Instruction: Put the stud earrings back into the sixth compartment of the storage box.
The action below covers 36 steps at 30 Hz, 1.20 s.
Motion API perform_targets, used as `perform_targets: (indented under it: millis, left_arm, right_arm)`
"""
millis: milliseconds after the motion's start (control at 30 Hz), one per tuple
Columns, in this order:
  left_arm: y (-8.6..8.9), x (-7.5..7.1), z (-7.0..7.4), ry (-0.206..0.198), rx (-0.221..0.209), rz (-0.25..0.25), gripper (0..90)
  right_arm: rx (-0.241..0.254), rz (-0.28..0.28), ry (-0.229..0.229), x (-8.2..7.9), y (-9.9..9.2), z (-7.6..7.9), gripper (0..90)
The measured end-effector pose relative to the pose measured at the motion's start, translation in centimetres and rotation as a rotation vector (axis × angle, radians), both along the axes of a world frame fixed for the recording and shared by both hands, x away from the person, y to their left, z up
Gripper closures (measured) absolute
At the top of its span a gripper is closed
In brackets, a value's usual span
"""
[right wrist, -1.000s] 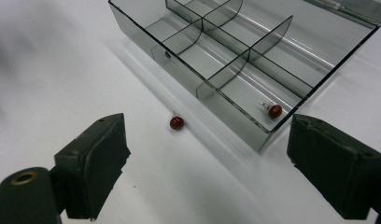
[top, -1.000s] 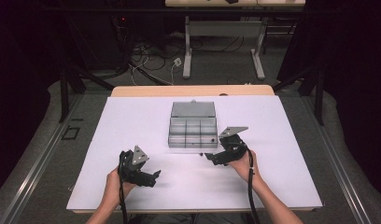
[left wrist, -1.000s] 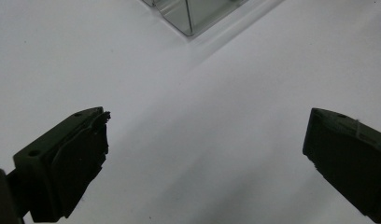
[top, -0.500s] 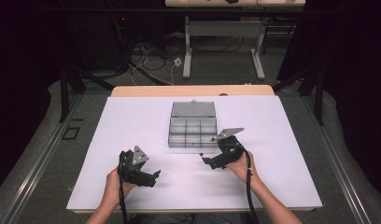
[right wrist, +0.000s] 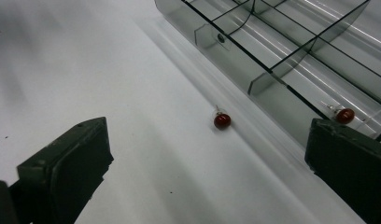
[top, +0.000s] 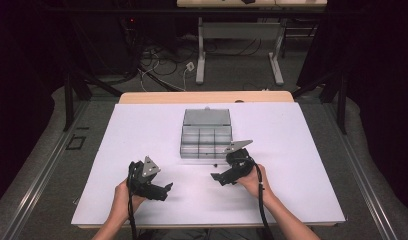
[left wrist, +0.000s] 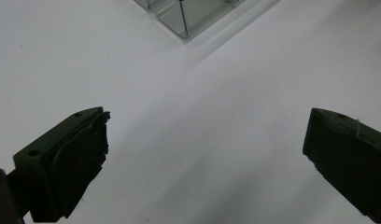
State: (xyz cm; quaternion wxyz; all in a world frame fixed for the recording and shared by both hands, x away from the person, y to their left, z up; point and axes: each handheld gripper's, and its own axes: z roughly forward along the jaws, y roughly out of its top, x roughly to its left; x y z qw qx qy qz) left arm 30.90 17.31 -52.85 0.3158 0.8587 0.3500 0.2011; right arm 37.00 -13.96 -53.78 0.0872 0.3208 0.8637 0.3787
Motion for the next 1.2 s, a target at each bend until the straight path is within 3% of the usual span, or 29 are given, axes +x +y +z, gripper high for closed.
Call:
perform_targets:
  millis: [233, 467, 633, 933, 1200]
  left_arm:
    - [-0.1, 0.0, 0.0, -0.001, 0.0, -0.003, 0.2]
    - [-0.1, 0.0, 0.1, 0.003, 0.009, -0.01, 0.2]
    - [-0.1, 0.0, 0.1, 0.003, 0.006, -0.005, 0.2]
    - [-0.1, 0.0, 0.0, -0.001, 0.0, -0.002, 0.2]
    - [-0.1, 0.0, 0.0, 0.004, 0.01, -0.006, 0.3]
  right_arm:
    - [0.01, -0.016, -0.032, 0.1, 0.3, -0.3, 17.7]
    - [0.017, -0.023, -0.055, 0.7, 0.5, -0.5, 46.7]
    - [0.016, -0.022, -0.063, 1.1, 0.9, -0.7, 61.2]
    - [-0.021, -0.018, -0.068, 1.5, 1.7, -1.3, 73.5]
    - [-0.035, -0.025, -0.059, 1.7, 1.8, -1.7, 76.0]
